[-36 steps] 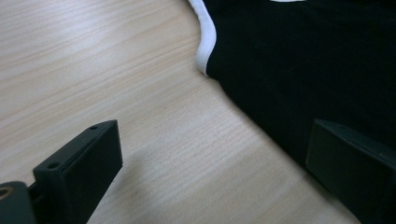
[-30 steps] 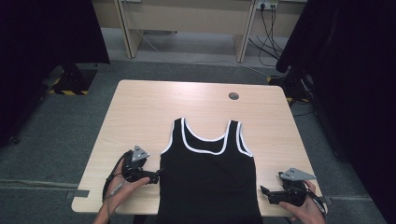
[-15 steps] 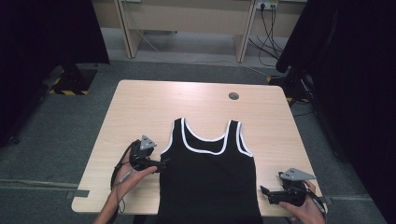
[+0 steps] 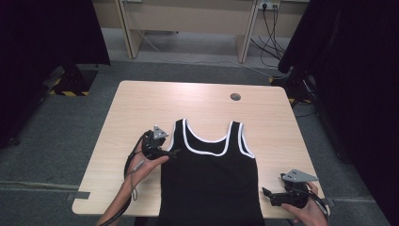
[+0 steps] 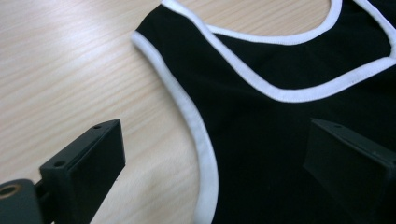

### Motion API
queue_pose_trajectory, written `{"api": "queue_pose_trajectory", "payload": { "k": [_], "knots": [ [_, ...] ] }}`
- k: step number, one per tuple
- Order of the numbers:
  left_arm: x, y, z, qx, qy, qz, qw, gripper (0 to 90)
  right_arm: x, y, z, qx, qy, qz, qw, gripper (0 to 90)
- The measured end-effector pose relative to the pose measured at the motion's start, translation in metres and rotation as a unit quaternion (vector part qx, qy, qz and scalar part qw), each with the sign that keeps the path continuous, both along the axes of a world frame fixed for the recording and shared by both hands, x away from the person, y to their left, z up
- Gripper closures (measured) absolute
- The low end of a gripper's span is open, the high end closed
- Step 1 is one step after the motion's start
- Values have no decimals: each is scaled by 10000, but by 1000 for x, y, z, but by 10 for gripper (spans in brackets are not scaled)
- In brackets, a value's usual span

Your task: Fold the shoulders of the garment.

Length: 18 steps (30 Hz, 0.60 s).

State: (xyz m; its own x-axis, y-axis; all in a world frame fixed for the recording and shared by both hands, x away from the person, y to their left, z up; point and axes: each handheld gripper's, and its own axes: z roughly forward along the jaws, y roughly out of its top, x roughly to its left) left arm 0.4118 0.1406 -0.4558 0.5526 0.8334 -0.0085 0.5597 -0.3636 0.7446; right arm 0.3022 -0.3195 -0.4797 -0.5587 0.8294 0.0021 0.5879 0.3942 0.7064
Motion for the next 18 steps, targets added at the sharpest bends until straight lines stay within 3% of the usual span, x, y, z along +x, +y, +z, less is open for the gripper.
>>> {"api": "queue_pose_trajectory", "payload": {
  "k": [7, 18],
  "knots": [
    [22, -19, 3, 17, -7, -15, 10000, 73, 0, 0, 0, -1, 3, 3, 10000, 60],
    [52, -32, 1, 81, 28, 34, 10000, 142, 0, 0, 0, -4, 1, 10, 10000, 59]
  ]
}}
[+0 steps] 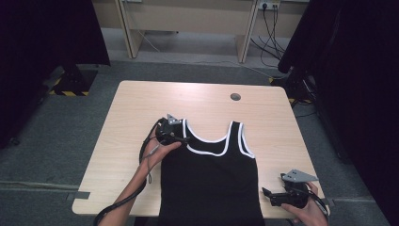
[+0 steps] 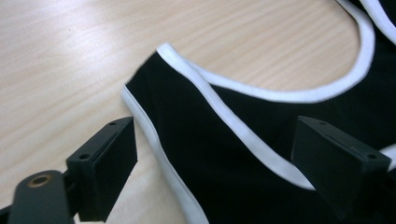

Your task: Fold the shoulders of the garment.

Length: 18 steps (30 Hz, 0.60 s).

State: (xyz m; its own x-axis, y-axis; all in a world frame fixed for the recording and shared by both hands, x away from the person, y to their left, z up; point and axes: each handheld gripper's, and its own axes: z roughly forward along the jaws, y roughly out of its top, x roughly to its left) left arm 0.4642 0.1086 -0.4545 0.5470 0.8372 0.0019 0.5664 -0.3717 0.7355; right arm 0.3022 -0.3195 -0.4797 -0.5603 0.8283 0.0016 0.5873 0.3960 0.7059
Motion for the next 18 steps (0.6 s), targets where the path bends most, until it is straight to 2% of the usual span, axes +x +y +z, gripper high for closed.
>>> {"api": "queue_pose_trajectory", "payload": {
  "k": [1, 6, 14, 17, 18],
  "knots": [
    [7, -1, 0, 23, -10, 40, 10000, 148, 0, 0, 0, 0, 0, 0, 10000, 59],
    [21, -7, -5, 103, 106, 94, 9998, 156, 0, 0, 0, 1, 2, 0, 10000, 58],
    [34, -18, -12, 161, 267, 180, 9994, 156, 0, 0, 0, 1, 5, 3, 10000, 57],
    [37, -21, -16, 288, 291, 193, 9990, 242, 0, 0, 0, 0, 4, 2, 10000, 57],
    [38, -21, -17, 213, 287, 201, 9992, 282, 0, 0, 0, 1, 5, 3, 10000, 57]
  ]
}}
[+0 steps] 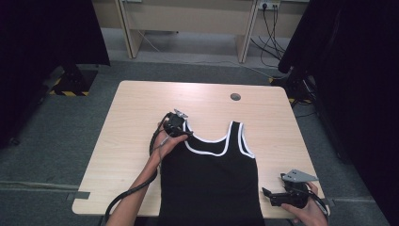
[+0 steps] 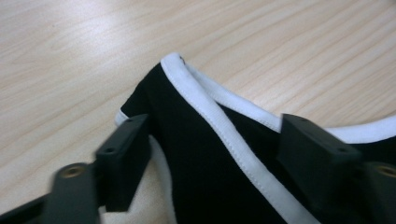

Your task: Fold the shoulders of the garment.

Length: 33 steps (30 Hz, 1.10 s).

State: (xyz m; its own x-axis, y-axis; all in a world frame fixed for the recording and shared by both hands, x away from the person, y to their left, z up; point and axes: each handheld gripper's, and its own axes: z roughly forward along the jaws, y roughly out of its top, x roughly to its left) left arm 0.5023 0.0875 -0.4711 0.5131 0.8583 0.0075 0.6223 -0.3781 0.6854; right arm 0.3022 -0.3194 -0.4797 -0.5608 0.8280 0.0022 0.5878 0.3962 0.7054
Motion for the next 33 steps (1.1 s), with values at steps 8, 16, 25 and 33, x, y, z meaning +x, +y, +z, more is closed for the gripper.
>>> {"api": "queue_pose_trajectory", "payload": {
  "k": [8, 16, 25, 33],
  "knots": [
    [-5, -5, 3, -28, -65, -380, 9993, 692, 0, 0, 0, 0, 0, 1, 10000, 57],
    [-21, -5, 20, -434, -200, -691, 9965, 818, 0, 0, 0, -1, 1, 1, 10000, 57],
    [-76, -5, 48, -692, -587, -1049, 9903, 807, 0, 0, 0, 3, -23, 13, 10000, 57],
    [-123, -6, 46, -675, -545, -1403, 9863, 588, 0, 0, -1, 8, -31, 7, 10000, 56]
  ]
}}
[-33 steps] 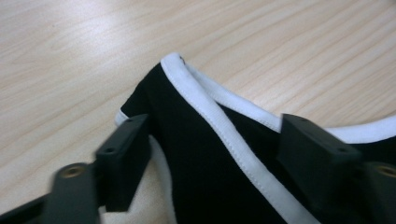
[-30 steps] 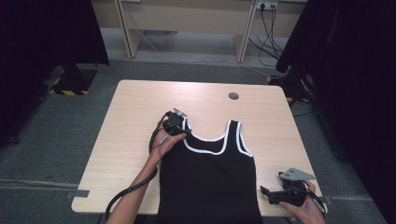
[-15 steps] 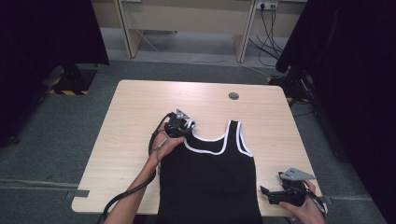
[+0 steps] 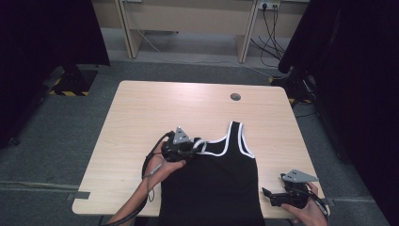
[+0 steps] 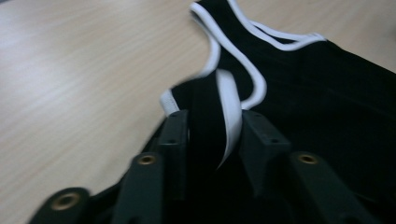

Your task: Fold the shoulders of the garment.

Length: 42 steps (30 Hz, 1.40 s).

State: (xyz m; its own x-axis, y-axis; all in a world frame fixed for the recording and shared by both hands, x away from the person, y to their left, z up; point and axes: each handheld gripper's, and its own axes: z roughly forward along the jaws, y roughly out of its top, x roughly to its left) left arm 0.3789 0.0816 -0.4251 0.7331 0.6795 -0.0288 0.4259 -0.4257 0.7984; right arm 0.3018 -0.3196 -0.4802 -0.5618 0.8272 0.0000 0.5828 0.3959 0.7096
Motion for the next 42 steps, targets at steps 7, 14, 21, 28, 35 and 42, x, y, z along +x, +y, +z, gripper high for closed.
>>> {"api": "queue_pose_trajectory", "payload": {
  "k": [7, 14, 21, 28, 35, 42],
  "knots": [
    [-6, -5, 7, -115, 2, -102, 9999, 366, 0, 0, 0, 1, -6, -9, 10000, 56],
    [-12, -13, -17, 217, 217, -321, 9990, 319, -1, 0, 0, 11, -3, 1, 10000, 56],
    [-15, -12, -27, 329, -62, -364, 9988, 801, -1, 0, 0, 10, 0, 9, 10000, 56],
    [-61, 6, -12, -276, -181, -494, 9982, 790, -1, 0, 0, 9, -1, 14, 10000, 56],
    [-70, 15, -44, -232, 186, -315, 9991, 456, 0, 1, 0, 0, 6, -9, 10000, 52],
    [-66, 29, -31, -438, 46, 13, 9990, 284, 0, 1, 0, -9, 27, 1, 10000, 52]
  ]
}}
